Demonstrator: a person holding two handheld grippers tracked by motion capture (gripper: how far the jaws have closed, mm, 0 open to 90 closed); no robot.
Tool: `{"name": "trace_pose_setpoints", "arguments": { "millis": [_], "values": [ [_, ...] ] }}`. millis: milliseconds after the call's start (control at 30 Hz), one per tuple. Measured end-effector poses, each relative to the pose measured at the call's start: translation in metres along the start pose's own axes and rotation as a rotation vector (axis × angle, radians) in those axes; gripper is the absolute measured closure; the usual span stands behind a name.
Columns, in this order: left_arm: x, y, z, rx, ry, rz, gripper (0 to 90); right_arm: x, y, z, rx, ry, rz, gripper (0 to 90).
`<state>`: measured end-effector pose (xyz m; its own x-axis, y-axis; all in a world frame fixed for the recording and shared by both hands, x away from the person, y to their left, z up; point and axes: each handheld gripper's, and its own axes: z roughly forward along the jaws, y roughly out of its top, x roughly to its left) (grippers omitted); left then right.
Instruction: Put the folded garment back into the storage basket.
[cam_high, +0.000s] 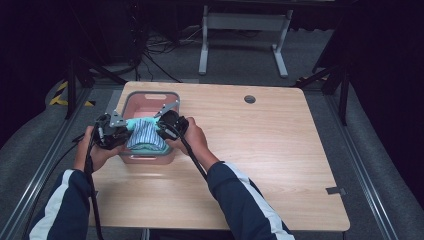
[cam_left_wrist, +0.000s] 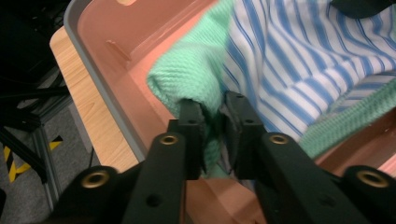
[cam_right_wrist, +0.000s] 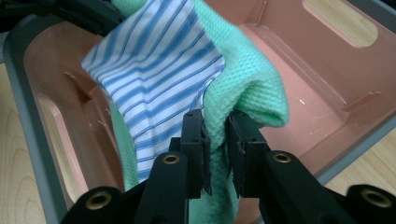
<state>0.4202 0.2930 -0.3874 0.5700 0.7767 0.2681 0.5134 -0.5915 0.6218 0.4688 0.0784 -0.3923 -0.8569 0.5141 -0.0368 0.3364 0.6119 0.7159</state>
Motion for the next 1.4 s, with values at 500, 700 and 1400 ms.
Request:
{"name": "trace_pose_setpoints", "arguments": {
  "millis": [500,700,1400],
  "values": [
    [-0.001,-0.001,-0.017,-0.080,0.021,-0.042,54.2,-0.004,-0.003,-0.012,-0.027,-0.020,-0.003,63.3],
    [-0.013,-0.001,-0.030,-0.131,-0.006,-0.038,46.1,-0.005,-0.012,-0.026,-0.040,-0.014,-0.028,55.2],
    [-0.065,0.008,-0.052,-0.281,-0.076,-0.069,26.0,-0.022,-0.048,-0.093,-0.033,-0.118,-0.068,38.4]
  ]
}}
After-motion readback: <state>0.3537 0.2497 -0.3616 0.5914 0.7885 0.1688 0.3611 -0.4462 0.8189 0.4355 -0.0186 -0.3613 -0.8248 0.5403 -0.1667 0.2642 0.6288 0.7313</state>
